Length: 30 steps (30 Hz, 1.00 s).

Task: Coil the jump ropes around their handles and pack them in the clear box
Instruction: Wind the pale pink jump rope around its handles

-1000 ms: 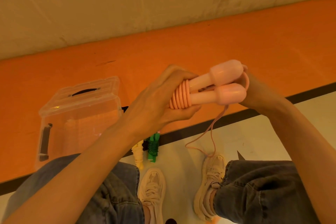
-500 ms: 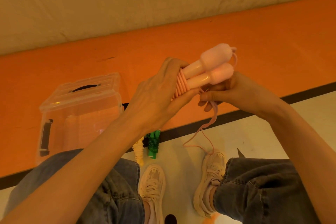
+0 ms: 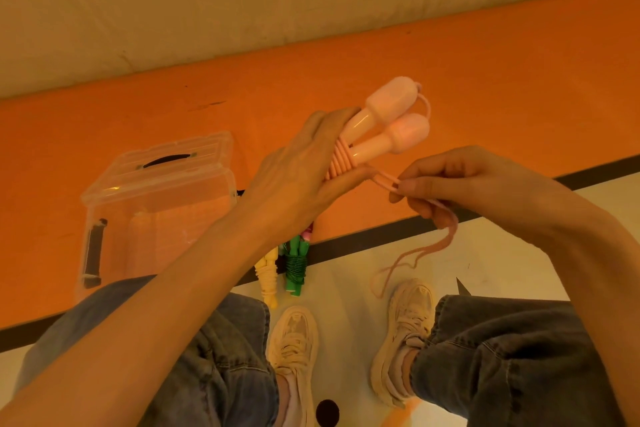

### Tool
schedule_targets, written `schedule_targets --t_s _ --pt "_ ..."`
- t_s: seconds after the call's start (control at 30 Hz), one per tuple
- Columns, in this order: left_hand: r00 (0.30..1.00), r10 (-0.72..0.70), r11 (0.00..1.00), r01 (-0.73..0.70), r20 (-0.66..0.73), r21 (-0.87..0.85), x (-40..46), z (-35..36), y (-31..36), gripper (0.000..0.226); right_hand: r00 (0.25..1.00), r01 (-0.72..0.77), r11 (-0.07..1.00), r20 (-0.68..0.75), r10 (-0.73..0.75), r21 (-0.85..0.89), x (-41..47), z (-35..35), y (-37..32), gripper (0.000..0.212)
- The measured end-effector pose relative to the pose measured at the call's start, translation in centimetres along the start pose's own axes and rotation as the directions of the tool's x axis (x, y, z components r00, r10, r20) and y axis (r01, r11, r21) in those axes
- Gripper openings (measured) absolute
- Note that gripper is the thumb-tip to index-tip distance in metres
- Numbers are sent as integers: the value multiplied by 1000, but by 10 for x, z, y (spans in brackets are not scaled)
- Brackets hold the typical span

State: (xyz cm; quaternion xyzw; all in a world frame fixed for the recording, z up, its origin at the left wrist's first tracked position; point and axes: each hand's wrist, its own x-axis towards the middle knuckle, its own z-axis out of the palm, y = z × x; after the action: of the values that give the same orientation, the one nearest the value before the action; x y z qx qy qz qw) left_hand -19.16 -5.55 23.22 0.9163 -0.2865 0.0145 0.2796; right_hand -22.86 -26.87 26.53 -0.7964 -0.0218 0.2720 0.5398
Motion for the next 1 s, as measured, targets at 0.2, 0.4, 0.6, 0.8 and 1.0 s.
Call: schedule_targets --t_s 0.2,0.4,0.6,0.8,1.0 --pt "997 35 995 -42 72 95 -2 -1 5 75 999 -18 993 40 13 114 -3 -2 1 31" --pt "996 41 975 -57 81 217 0 5 5 68 999 -5 995 34 1 95 1 5 -1 30" --pt "999 -21 976 13 37 217 -3 12 10 61 999 8 999 51 -10 45 2 10 -4 33" --pt "998 -62 977 55 25 208 -3 17 12 80 999 22 999 47 -20 -40 4 15 -4 34" --pt "1000 -25 982 23 6 187 -4 14 7 78 995 102 987 24 -100 -122 3 19 -4 29"
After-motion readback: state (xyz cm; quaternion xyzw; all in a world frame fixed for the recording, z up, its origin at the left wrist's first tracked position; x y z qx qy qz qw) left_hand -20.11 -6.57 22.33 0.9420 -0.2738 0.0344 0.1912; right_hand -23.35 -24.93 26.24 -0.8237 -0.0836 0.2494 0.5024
